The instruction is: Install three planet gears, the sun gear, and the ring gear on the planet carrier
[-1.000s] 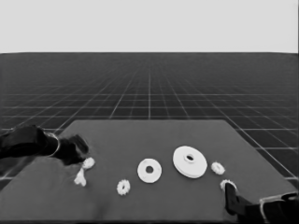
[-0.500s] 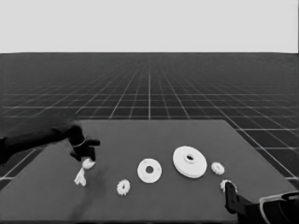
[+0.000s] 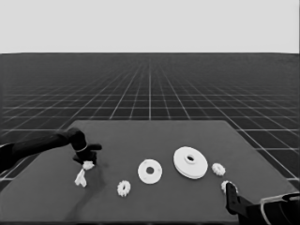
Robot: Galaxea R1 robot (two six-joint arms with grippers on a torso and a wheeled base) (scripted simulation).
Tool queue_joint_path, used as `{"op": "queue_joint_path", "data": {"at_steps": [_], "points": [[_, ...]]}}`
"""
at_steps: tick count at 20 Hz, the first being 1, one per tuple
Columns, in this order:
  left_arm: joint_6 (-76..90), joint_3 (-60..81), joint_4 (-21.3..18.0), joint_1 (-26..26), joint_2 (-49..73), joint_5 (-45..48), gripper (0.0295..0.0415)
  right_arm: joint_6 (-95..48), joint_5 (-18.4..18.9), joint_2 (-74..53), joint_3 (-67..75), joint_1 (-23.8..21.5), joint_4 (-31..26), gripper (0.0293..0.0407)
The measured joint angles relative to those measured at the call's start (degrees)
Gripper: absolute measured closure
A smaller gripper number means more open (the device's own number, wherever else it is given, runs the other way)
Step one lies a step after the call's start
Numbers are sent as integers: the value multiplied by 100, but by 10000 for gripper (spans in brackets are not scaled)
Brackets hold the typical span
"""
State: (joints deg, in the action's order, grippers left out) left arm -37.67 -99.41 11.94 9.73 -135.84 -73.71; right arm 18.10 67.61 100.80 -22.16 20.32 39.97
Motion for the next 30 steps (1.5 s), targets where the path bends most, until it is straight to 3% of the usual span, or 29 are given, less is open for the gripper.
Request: {"op": "queue_joint_path", "data": {"at_steps": [8, 11, 18, 19, 20, 22, 28, 30], "points": [[1, -2, 1, -2, -1, 1, 398, 0, 0, 0, 0, 0, 0, 315], [-268, 781, -456, -844, 395, -722, 398, 0, 0, 0, 0, 0, 0, 315], [-279, 838, -611, -1075, 426, -897, 398, 0, 0, 0, 0, 0, 0, 315], [-2318, 1639, -350, -1087, -133, -1140, 398, 0, 0, 0, 0, 0, 0, 315], [-3290, 1622, -297, -1096, -1469, -1306, 398, 0, 0, 0, 0, 0, 0, 315], [-3446, 484, -333, -1099, -3069, -1339, 398, 0, 0, 0, 0, 0, 0, 315], [-3136, -627, -367, -1094, -3902, -1297, 398, 0, 0, 0, 0, 0, 0, 315], [-2915, -1030, 124, -550, -4039, -1054, 398, 0, 0, 0, 0, 0, 0, 315]]}}
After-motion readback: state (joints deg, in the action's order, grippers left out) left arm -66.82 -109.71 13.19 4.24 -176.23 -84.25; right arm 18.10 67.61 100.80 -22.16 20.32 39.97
